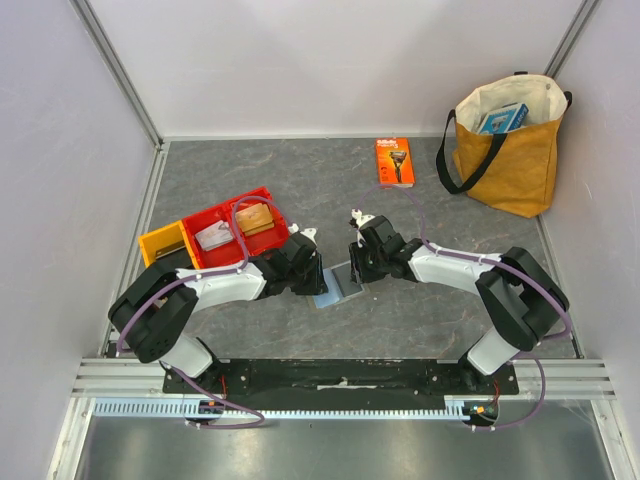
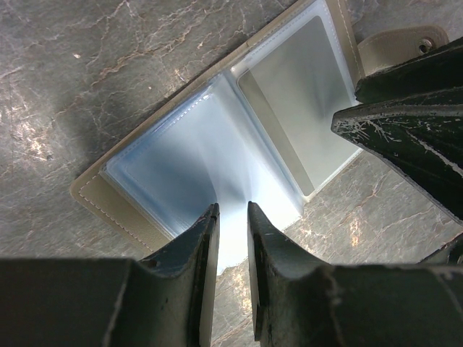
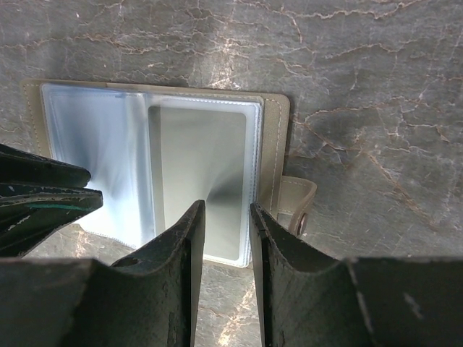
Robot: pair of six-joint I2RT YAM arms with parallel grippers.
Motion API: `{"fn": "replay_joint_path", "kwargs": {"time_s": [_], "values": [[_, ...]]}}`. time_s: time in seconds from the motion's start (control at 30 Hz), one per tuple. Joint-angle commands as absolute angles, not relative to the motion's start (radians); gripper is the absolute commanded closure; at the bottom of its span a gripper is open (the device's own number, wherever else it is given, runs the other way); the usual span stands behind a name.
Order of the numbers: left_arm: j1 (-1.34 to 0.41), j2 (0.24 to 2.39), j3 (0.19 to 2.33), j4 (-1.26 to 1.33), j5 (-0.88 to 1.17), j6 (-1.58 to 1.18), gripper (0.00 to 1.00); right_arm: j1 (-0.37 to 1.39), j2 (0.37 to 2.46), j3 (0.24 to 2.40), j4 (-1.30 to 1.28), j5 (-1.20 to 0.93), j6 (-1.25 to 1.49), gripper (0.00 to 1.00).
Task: Take the credit cards out of the card holder
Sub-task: Remove the credit card from the card holder.
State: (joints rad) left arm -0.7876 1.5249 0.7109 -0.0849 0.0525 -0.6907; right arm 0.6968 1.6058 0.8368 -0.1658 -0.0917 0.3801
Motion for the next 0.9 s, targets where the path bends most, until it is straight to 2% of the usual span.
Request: {"fn": "replay_joint_path", "kwargs": {"time_s": [0.0, 0.27, 0.5, 0.87], "values": [[-0.795, 1.543, 0.724, -0.130, 0.037, -0.647, 0.71, 0.701, 1.623, 0.865, -0.143, -0.092, 0.362, 0.62], [-0.795, 1.543, 0.723, -0.130, 0.037, -0.649, 0.71, 0.701, 1.628, 0.865, -0.141, -0.117, 0.362, 0.60], [-0.796, 1.551, 0.727, -0.130, 0.038, -0.649, 0.71, 0.703, 1.569, 0.882, -0.152, -0.144, 0.367, 0.70], [-0.798, 1.549, 0.729, -0.129, 0.037, -0.650, 0.71, 0.712, 1.503, 0.919, -0.170, -0.215, 0.387, 0.72]]}}
